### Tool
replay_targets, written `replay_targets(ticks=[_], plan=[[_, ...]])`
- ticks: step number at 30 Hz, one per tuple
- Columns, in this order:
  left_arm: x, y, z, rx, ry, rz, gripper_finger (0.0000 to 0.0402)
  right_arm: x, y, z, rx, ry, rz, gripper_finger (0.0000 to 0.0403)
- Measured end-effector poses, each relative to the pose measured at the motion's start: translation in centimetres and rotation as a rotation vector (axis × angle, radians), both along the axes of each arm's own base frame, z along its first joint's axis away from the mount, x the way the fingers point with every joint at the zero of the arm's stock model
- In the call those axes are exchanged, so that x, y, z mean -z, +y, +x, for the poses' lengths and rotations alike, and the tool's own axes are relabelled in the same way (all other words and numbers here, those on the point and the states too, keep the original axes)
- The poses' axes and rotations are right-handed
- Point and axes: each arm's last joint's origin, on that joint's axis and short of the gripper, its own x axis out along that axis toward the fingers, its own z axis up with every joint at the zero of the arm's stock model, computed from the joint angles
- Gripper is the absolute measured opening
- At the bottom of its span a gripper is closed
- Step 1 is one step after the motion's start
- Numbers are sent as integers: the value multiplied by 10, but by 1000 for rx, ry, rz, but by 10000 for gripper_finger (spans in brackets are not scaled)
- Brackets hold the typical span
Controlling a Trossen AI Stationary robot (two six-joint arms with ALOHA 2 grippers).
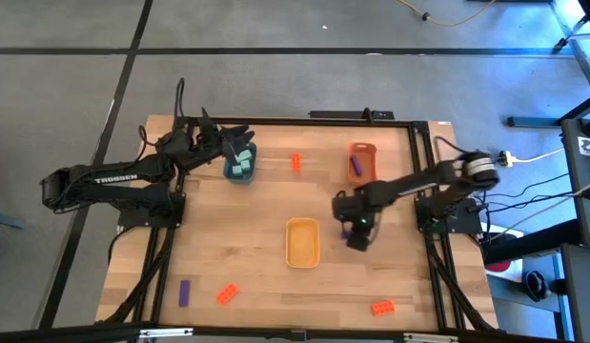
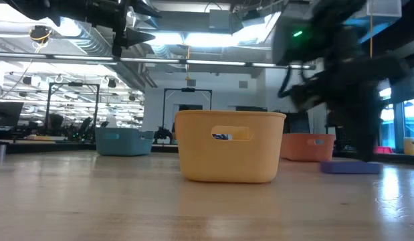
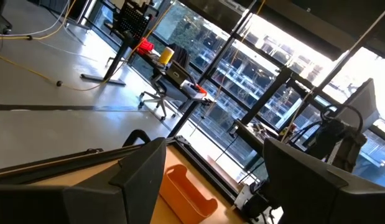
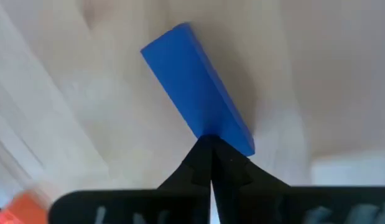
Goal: Sort & place blocks by color
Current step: Put the top purple block into the orange bin
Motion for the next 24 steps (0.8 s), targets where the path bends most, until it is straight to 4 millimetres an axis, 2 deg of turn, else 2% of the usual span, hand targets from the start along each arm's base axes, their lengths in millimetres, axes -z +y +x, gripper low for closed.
replay_targets(ticks=[4,10,15,19,24], plan=[[-1,0,0,0,-6,2,262,-21,10,-16,6,-134,11,0],[-2,-1,0,17,-22,10,262,-59,10,-28,-52,-354,-8,7],[-4,-1,0,19,-43,18,262,-71,9,-35,-145,-432,-21,31],[-4,-1,0,27,-44,19,262,-67,10,-32,-274,-445,-41,90],[-4,-1,0,30,-43,20,262,-51,13,-25,-384,-407,-176,204]])
